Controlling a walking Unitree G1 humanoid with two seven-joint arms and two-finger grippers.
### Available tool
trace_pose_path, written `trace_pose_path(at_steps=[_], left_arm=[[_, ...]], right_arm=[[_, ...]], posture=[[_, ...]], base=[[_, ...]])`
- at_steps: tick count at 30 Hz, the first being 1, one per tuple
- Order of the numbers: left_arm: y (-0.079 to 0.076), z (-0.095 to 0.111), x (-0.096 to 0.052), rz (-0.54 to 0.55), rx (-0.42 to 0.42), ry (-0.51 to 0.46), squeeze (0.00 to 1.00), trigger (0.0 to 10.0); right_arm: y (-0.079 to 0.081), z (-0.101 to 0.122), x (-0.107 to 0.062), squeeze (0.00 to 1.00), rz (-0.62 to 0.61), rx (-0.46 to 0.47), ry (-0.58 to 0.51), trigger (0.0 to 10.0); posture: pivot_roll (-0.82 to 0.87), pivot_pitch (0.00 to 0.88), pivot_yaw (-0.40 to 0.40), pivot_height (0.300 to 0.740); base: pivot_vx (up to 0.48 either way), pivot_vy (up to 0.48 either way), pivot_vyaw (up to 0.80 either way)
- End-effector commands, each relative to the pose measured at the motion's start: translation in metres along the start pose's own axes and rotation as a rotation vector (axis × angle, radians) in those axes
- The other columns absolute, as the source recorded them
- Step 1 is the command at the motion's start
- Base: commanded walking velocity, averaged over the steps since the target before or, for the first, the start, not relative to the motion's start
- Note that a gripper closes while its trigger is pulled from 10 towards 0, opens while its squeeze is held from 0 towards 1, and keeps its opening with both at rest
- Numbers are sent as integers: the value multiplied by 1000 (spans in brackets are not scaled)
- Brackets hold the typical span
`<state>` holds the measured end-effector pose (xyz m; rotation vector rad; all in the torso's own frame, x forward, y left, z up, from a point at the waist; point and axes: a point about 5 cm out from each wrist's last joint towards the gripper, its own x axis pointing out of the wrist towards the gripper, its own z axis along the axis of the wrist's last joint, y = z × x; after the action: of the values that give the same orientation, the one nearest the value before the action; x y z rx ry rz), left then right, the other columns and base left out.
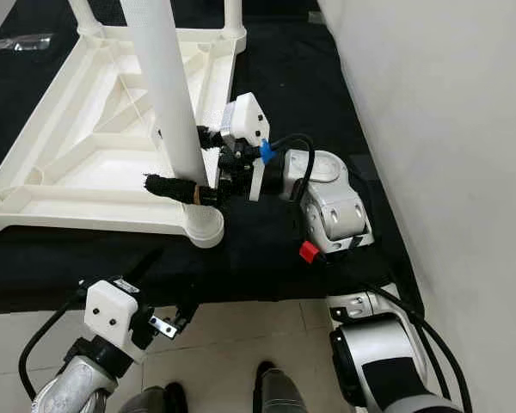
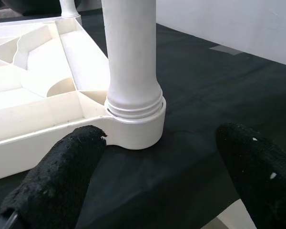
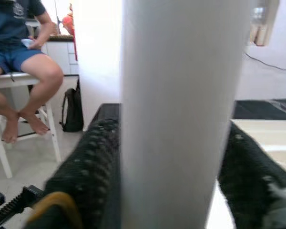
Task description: Building children table
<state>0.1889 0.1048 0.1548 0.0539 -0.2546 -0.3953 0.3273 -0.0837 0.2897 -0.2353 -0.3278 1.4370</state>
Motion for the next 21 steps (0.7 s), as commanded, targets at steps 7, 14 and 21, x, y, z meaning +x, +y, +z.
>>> trace_pose_path(at_steps=[7, 14, 21], left_arm=[[-3, -7, -4, -8, -8, 44, 0, 10000], [-3, -7, -6, -5, -8, 46, 0, 10000], [-2, -7, -8, -3, -7, 48, 0, 10000]], right_arm=[[7, -8, -12, 0, 29, 29, 33, 0], [17, -35, -21, 0, -167, 83, 170, 0], [47, -73, -18, 0, -515, 198, 331, 0]], posture=[[49, 263, -15, 740], [36, 267, -25, 740], [12, 274, -19, 740]], base=[[0, 0, 0], [0, 0, 0], [0, 0, 0]])
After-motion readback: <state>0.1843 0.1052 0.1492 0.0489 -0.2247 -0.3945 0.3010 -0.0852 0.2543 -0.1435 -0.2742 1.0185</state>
